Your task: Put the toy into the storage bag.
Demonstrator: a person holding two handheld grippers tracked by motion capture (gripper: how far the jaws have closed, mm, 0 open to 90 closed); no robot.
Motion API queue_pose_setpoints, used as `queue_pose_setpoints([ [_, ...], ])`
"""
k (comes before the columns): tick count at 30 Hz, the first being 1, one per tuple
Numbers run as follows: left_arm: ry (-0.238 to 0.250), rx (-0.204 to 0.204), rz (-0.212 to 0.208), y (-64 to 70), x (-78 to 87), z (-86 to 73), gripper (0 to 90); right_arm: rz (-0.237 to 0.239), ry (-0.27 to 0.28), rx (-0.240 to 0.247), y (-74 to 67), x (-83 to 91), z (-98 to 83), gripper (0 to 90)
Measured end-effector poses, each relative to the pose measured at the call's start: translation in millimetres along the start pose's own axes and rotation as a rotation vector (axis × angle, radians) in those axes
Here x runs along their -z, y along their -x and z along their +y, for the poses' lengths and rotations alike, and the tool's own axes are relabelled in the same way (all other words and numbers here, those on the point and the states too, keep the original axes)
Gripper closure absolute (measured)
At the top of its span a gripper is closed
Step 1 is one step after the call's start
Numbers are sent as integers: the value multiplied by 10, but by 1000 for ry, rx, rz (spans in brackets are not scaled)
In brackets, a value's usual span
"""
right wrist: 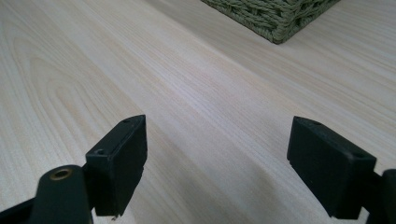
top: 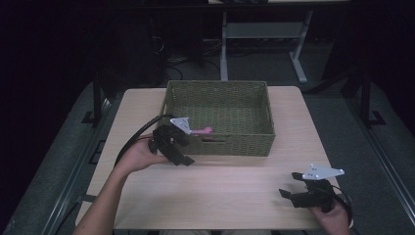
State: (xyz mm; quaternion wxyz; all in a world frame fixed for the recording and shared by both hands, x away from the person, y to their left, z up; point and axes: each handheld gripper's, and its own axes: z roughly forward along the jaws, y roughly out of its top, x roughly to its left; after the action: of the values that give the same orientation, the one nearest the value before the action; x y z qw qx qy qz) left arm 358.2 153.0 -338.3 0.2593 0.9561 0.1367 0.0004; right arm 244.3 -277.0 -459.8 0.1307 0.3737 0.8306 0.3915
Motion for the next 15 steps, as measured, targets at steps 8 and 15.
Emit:
queue_pose_setpoints([
  [8,12,25,-7,27,-46,-129,261,-2,-1,-2,2,-5,-4,196],
  [15,21,40,-6,42,-75,-229,257,-3,-5,-4,-1,-15,-6,196],
])
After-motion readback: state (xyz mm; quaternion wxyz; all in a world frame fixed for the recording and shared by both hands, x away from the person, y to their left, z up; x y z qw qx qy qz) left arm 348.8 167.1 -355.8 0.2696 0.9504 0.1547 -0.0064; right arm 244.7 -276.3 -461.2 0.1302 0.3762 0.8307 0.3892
